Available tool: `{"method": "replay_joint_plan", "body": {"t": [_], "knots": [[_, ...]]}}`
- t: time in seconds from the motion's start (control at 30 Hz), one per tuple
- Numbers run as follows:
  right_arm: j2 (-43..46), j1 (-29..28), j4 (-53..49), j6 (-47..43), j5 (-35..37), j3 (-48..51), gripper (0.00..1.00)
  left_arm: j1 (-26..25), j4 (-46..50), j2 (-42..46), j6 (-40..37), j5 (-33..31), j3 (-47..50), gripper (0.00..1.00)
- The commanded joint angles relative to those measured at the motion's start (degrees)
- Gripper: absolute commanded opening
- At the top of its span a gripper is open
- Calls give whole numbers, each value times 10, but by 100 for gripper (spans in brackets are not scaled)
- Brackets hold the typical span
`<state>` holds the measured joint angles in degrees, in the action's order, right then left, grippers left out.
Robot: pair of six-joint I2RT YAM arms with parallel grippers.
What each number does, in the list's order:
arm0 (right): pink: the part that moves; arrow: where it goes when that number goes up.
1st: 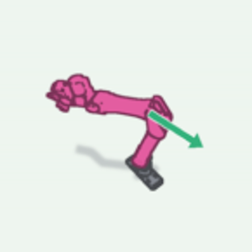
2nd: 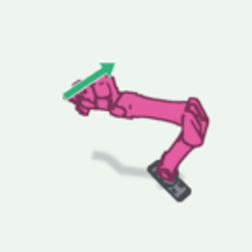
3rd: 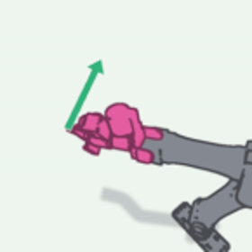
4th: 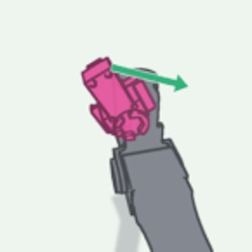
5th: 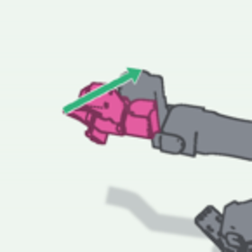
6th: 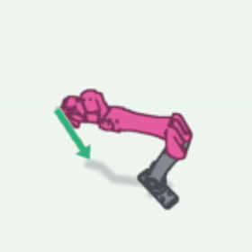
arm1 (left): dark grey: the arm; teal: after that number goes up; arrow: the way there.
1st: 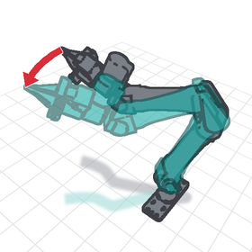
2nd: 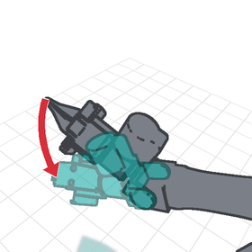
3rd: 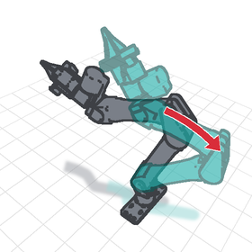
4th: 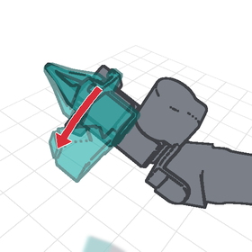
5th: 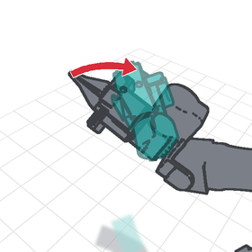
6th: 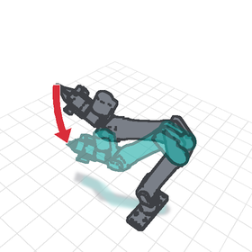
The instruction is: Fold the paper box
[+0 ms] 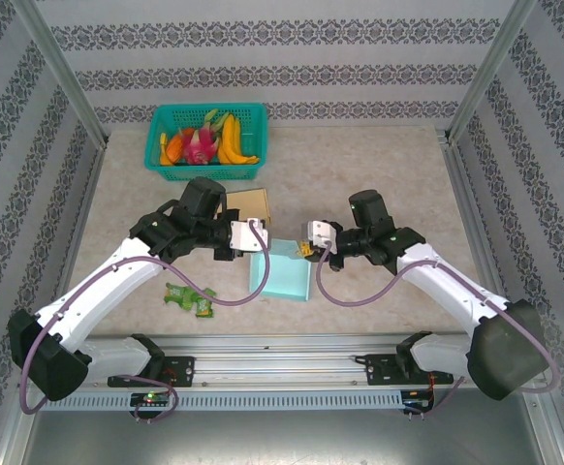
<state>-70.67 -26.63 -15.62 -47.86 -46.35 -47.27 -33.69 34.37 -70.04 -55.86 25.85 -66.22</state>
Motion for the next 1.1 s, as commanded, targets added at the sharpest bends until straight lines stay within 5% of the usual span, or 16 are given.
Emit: {"method": "replay_joint_plan", "body": {"t": [0.0,0.2,0.3,0.4,0.47,0.53,0.6,0.7,0.83,1.07], "knots": [[-7,-4,26,-4,-5,10,0,-2,-93,19,74,18,-3,31],[4,11,45,-5,12,31,0,27,-194,21,248,-21,-14,33],[13,20,53,-9,22,43,0,39,-199,9,379,-108,-59,35],[17,28,66,-11,29,49,0,51,-110,-30,489,-205,-151,60],[18,29,74,-13,35,51,0,69,-104,-39,554,-204,-159,88],[19,30,83,-18,38,55,0,76,-129,-32,614,-214,-133,100],[24,31,105,-25,42,66,0,76,-127,-28,664,-234,-122,100],[38,30,181,-7,41,98,0,84,23,-46,841,-344,-168,100],[38,30,198,-8,29,100,0,105,94,-42,973,-317,-135,100],[43,30,193,-8,-7,100,0,106,29,-45,1096,-208,-25,100]]}}
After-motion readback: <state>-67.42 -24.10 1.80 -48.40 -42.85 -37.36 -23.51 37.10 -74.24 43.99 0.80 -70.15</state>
